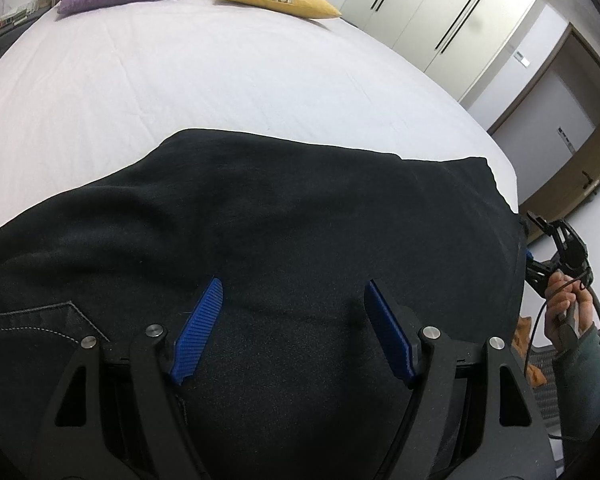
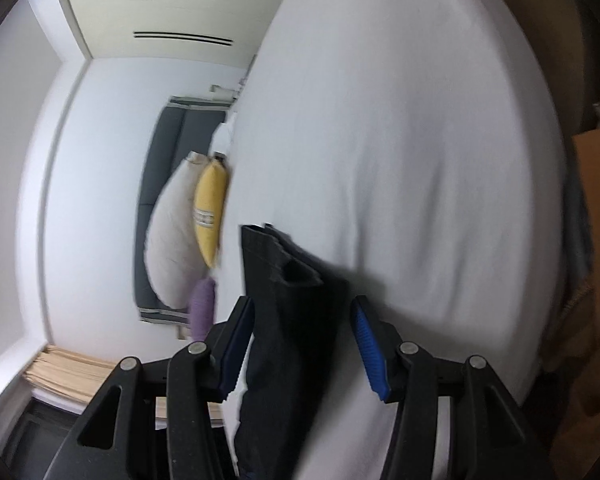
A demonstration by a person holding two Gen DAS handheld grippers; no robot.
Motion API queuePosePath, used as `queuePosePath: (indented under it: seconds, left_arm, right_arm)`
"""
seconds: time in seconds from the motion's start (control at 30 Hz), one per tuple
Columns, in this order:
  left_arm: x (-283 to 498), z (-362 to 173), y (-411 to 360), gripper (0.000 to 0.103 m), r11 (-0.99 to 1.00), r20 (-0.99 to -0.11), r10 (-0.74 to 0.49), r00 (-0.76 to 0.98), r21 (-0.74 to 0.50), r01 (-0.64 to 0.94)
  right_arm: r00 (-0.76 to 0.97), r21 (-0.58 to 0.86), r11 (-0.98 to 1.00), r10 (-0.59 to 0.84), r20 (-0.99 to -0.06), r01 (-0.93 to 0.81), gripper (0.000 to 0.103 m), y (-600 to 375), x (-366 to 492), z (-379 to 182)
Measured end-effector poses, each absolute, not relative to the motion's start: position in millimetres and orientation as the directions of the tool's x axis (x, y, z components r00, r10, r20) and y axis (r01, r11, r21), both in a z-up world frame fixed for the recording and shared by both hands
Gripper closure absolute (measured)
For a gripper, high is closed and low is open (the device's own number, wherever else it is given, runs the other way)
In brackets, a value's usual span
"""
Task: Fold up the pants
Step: 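Grasp the folded jeans edge again with the right tool and lift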
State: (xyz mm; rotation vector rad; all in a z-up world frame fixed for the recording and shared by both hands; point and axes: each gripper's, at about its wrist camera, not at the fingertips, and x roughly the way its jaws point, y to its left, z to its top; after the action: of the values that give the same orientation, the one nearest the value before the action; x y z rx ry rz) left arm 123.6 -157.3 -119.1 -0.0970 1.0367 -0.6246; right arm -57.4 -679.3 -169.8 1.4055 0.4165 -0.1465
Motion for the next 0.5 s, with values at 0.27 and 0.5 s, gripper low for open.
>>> queuePosePath:
  seconds: [0.27, 0.5]
  left_arm:
    - [123, -119, -155, 0.03, 0.826, -0.774, -0.523, 0.356, -0.357, 0.437]
    - [123, -119, -155, 0.03, 0.828, -0.778, -0.519, 0.353, -0.355, 0.435]
  right_arm:
    - [0.928, 0.94, 0.127, 0.162, -0.335, 0.317, 0.073, -682, -58, -179]
    - [0.908, 0.909, 0.206, 0.143, -0.393, 0.361, 0.09, -668, -47, -164]
